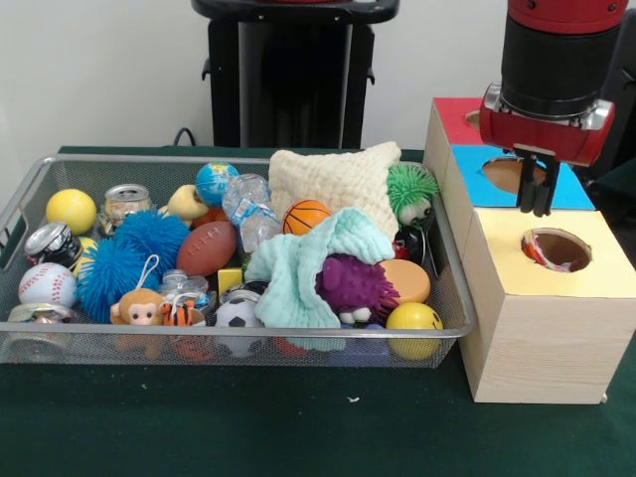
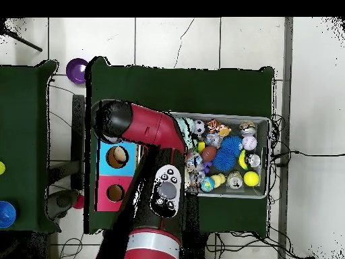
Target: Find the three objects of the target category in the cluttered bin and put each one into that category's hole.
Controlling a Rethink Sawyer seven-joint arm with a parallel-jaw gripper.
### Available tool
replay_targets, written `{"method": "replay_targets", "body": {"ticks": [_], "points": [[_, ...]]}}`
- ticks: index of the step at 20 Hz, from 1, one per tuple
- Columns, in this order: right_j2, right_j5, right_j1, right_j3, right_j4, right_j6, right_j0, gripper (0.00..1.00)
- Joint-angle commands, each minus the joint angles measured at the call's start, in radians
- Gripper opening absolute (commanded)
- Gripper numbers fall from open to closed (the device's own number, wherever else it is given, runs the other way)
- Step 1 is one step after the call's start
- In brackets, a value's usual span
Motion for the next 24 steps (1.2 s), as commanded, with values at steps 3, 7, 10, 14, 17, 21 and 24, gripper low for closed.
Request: {"method": "replay_targets", "body": {"ticks": [3,7,10,14,17,21,24], "points": [[0.044,-0.098,0.054,0.011,0.008,0.207,-0.019,0.00],[0.047,-0.109,0.050,0.027,0.013,0.212,-0.015,0.00],[0.054,-0.108,0.055,0.042,0.010,0.200,-0.017,0.00],[0.083,-0.144,0.062,0.085,0.018,0.185,-0.018,0.00],[0.100,-0.176,0.072,0.097,0.027,0.182,-0.024,0.00],[0.107,-0.179,0.081,0.091,0.036,0.191,-0.024,0.00],[0.113,-0.170,0.097,0.073,0.040,0.188,-0.032,0.00]]}}
